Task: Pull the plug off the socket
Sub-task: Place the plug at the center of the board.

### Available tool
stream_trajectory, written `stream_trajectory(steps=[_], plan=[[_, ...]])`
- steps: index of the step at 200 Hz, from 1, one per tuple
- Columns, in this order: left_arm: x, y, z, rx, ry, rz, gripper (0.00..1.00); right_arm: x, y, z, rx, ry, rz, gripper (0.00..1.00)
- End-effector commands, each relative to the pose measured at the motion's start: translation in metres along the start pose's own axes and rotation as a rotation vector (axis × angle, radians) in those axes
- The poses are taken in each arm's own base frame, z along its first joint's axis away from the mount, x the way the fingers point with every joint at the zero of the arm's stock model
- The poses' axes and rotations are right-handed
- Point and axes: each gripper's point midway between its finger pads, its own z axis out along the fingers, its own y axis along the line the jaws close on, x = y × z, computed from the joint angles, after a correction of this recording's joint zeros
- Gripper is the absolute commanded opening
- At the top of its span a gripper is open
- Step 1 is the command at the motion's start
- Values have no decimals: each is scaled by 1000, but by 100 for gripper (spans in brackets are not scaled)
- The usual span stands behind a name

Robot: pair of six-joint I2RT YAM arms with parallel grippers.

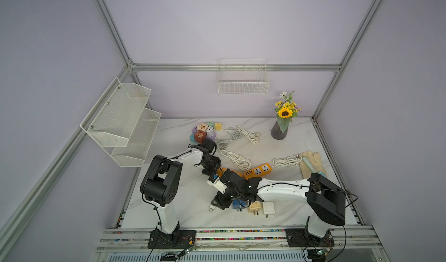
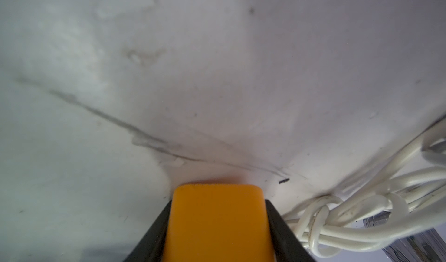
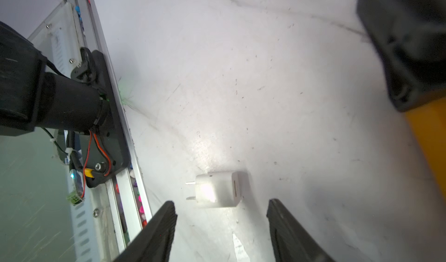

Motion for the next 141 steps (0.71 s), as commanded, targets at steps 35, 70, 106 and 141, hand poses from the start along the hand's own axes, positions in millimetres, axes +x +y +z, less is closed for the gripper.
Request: stream_trajectory(steps=[35, 70, 106, 141], plan=[[7, 52, 12, -175, -34, -55, 0, 20, -69, -77, 365, -18, 152, 65], [13, 63, 5, -202, -58, -68, 1, 63, -117, -94, 520, 148, 209, 64], [27, 63, 10, -211, -32, -83, 7, 82, -141, -104, 568, 232, 279, 62], [39, 58, 14, -202, -22, -91, 9, 98, -138, -101, 550, 297, 303, 60]])
